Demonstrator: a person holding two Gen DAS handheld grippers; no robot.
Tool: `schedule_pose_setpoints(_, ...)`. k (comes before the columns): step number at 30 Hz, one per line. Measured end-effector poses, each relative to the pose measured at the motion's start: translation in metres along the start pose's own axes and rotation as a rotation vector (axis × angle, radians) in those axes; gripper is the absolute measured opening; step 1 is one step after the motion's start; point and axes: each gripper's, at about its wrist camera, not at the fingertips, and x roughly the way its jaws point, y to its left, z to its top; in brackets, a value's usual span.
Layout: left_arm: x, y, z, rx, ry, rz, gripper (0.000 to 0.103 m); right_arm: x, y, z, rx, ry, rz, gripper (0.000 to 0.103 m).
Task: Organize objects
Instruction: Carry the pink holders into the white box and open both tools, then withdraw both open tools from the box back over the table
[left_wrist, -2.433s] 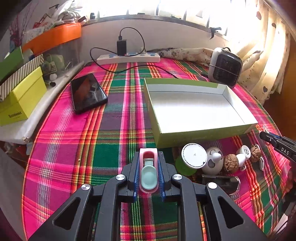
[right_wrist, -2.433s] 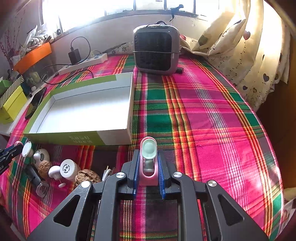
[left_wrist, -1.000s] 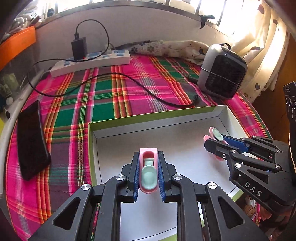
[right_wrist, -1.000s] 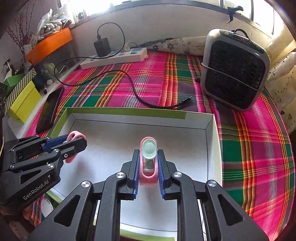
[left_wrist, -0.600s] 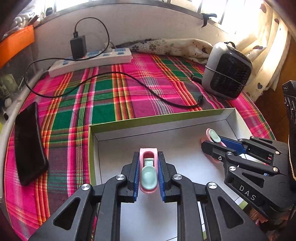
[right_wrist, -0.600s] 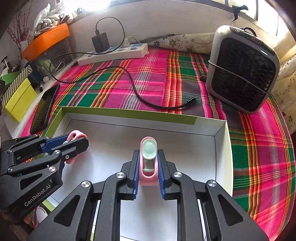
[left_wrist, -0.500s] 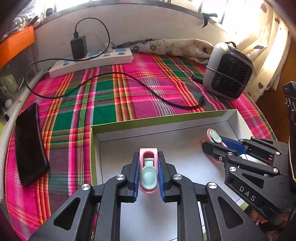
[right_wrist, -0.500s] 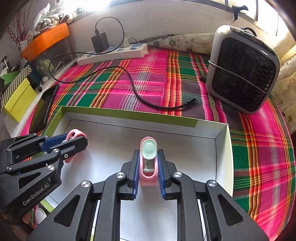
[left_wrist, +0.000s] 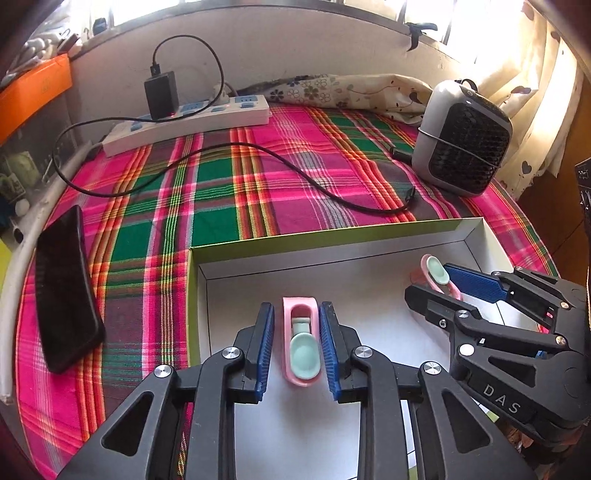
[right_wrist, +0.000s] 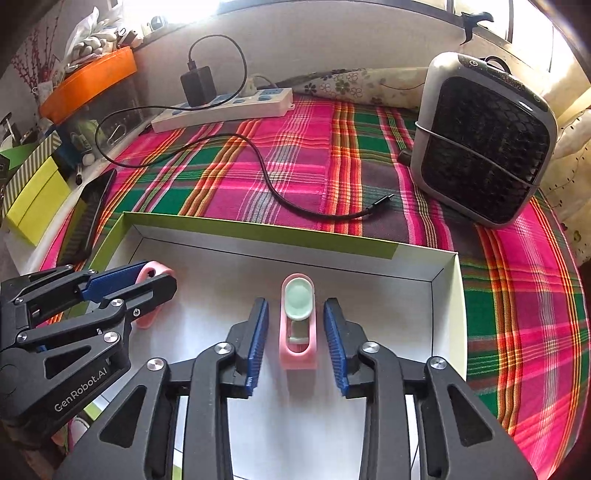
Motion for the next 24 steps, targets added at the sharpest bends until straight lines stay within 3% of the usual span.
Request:
schedule_pose_setpoints(3,-0.002,0.001,-0.001,-0.009,-0.001,-0.003,0.03,-0.003,-0.002,-0.001,0.012,-0.012,0.0,0.048)
schedule_pose_setpoints(24,-0.068,-0.001,-0.029,-0.01,-0.107,-0.007,0.034,-0.058,-0.012,-0.032,0.051,-0.091,-0.023,0.049)
